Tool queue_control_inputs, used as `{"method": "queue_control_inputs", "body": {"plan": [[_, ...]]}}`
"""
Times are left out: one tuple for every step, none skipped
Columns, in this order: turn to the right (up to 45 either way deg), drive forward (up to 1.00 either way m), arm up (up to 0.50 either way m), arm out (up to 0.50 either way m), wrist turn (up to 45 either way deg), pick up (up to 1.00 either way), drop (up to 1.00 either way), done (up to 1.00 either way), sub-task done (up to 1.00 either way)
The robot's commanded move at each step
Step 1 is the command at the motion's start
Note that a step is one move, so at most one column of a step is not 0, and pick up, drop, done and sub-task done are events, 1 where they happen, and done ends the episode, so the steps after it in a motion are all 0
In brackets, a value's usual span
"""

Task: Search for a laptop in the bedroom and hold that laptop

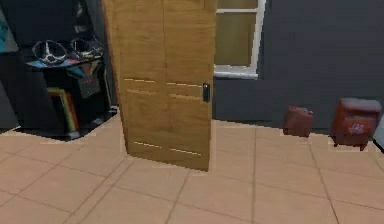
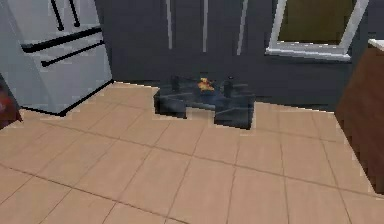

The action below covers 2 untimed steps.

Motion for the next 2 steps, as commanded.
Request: {"method": "queue_control_inputs", "body": {"plan": [[0.0, 0.55, 0.00, 0.00, 0.0, 0.00, 0.00, 0.00, 0.00], [-45.0, 0.00, 0.00, 0.00, 0.0, 0.00, 0.00, 0.00, 0.00]]}}
